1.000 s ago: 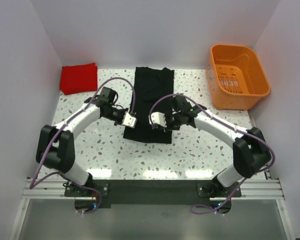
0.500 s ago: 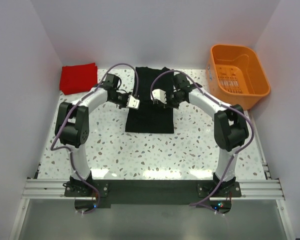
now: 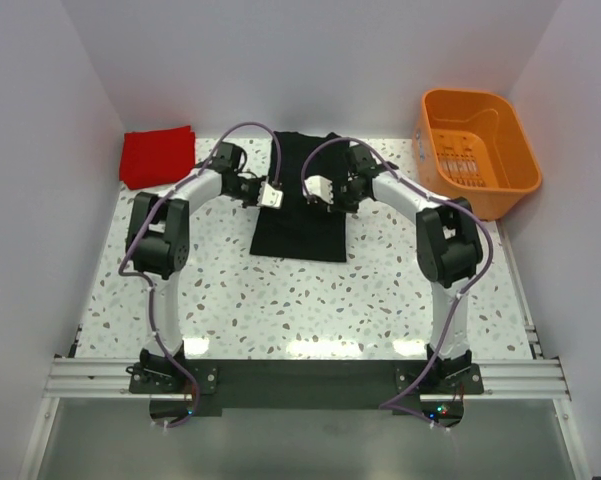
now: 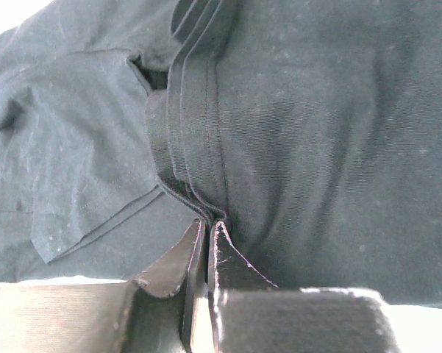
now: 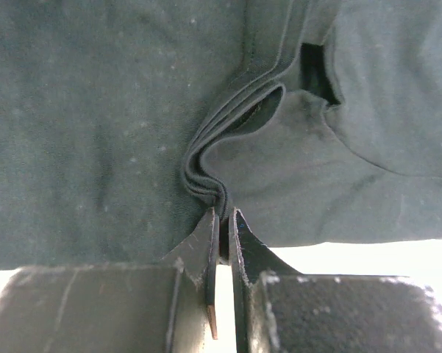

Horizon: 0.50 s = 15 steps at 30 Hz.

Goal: Fold and stack the t-shirts
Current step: Fold the tshirt

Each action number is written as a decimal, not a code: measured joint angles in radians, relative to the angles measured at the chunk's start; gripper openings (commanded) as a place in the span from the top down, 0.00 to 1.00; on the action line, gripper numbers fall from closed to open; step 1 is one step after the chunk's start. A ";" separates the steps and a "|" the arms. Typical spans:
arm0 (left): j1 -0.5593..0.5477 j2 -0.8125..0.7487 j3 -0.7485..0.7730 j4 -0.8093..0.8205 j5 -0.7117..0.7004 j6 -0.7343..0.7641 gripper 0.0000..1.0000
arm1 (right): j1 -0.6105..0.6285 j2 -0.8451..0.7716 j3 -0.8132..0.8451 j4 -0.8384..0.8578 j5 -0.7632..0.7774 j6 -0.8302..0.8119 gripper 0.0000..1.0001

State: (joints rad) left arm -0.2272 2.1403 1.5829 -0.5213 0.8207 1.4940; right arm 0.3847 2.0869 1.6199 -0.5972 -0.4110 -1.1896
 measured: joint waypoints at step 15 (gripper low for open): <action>0.006 0.063 0.016 0.125 -0.048 -0.103 0.64 | -0.012 0.087 0.048 0.055 0.077 0.050 0.48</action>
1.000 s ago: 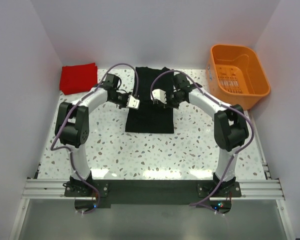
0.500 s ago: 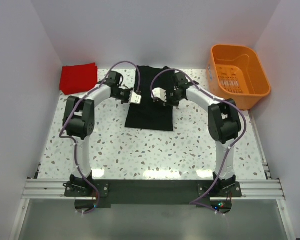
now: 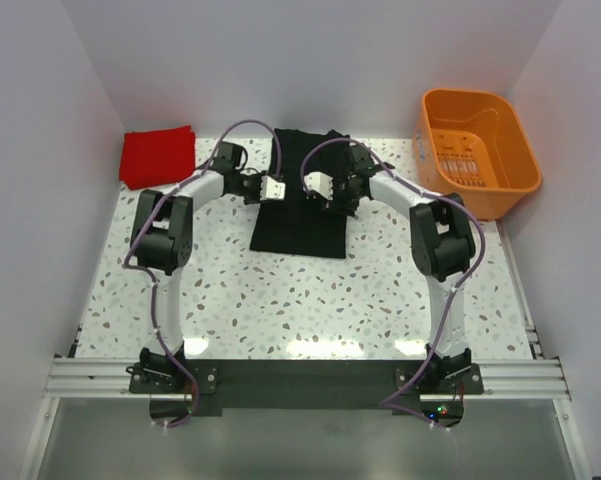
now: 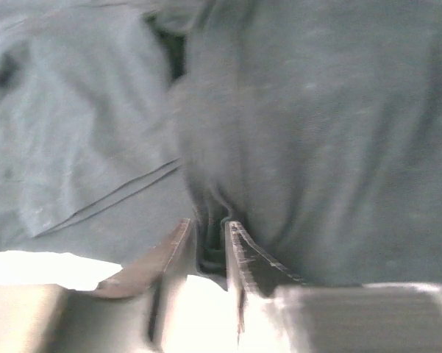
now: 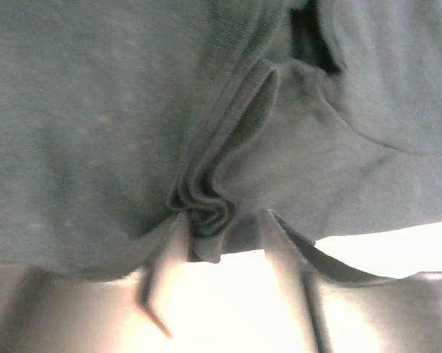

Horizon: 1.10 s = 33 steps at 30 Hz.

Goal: Fold and stack the t-shirts
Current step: Fold the tshirt

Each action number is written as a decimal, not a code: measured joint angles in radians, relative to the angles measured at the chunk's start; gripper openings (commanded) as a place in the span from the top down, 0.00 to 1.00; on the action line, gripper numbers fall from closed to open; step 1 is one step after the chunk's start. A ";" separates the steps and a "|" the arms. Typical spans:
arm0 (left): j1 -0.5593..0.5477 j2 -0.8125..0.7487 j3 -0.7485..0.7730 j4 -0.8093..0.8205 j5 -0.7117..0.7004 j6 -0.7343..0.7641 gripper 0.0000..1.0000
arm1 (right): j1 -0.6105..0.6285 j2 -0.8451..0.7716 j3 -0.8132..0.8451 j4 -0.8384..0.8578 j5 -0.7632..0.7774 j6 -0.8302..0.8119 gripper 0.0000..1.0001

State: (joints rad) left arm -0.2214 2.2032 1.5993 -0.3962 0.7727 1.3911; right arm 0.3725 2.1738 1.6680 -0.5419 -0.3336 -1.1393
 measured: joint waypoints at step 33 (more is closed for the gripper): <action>0.042 -0.391 -0.453 -0.198 0.006 0.077 0.50 | 0.201 -0.373 -0.452 -0.072 0.032 0.153 0.57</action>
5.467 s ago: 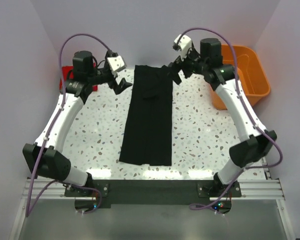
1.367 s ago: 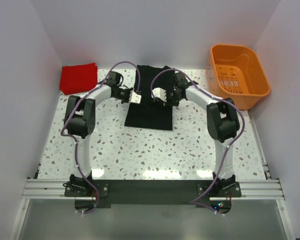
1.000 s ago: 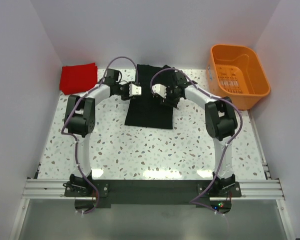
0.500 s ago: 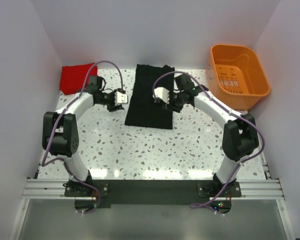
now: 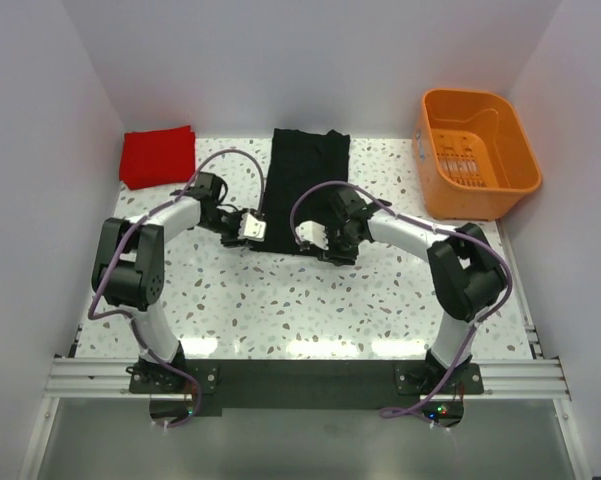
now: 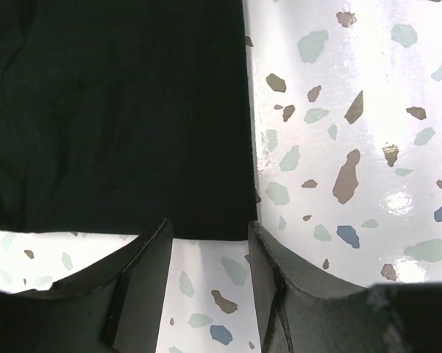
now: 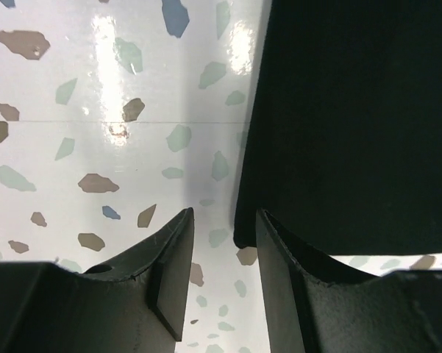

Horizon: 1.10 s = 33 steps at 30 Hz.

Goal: Fold and stack the t-shirts
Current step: Fold the tshirt

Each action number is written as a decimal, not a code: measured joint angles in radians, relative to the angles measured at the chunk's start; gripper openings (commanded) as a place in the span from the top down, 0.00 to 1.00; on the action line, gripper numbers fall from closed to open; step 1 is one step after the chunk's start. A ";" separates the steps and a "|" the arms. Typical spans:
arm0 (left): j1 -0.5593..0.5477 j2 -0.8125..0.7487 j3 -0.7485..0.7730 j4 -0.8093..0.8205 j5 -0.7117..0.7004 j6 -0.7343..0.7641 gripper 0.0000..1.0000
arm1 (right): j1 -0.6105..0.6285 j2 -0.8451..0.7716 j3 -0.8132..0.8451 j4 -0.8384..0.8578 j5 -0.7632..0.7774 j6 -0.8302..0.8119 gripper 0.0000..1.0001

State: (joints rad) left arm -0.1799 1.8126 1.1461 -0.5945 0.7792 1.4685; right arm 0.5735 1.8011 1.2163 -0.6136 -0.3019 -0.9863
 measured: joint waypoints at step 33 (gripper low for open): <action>-0.050 0.092 0.168 -0.100 -0.005 -0.047 1.00 | -0.074 0.047 0.097 -0.008 0.040 0.000 1.00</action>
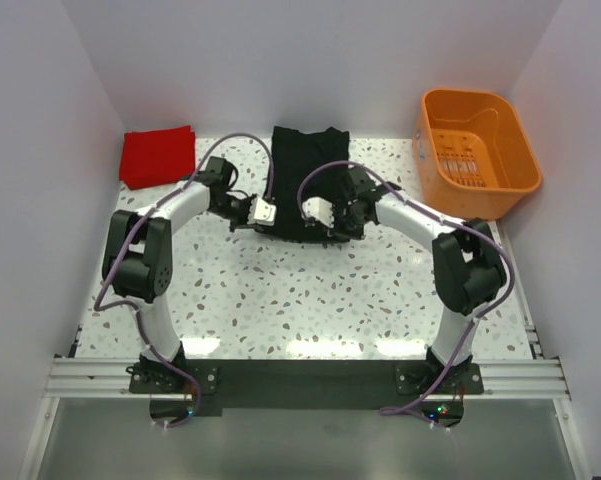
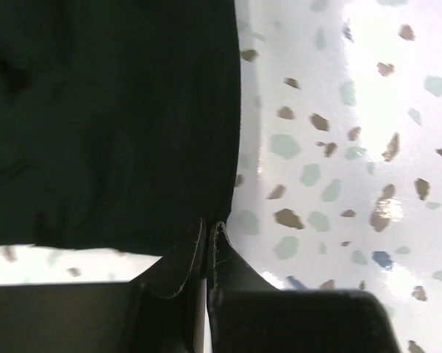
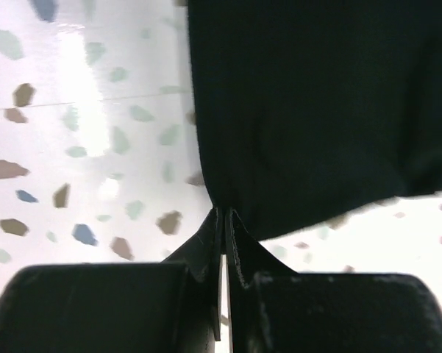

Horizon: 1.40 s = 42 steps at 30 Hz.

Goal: Fold and stack the t-shirts
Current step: Fold the tshirt

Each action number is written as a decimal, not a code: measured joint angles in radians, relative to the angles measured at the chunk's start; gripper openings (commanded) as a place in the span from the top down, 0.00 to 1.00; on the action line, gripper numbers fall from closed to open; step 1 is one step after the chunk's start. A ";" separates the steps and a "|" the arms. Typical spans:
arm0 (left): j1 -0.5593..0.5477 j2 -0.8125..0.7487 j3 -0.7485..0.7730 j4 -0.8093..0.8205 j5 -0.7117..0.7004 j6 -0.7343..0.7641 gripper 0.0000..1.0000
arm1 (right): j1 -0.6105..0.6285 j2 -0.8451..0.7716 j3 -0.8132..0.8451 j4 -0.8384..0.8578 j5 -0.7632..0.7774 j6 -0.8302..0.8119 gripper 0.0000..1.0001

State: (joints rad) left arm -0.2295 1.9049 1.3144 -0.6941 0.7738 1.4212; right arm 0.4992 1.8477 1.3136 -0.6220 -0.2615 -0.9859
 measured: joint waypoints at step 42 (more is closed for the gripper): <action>-0.096 -0.329 0.091 -0.351 0.100 -0.183 1.00 | -0.008 -0.332 0.057 -0.438 -0.161 0.016 1.00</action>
State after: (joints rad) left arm -0.3256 1.5757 1.4055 -1.0451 0.8738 1.2377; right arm 0.4915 1.5158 1.3705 -1.0595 -0.4229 -0.9699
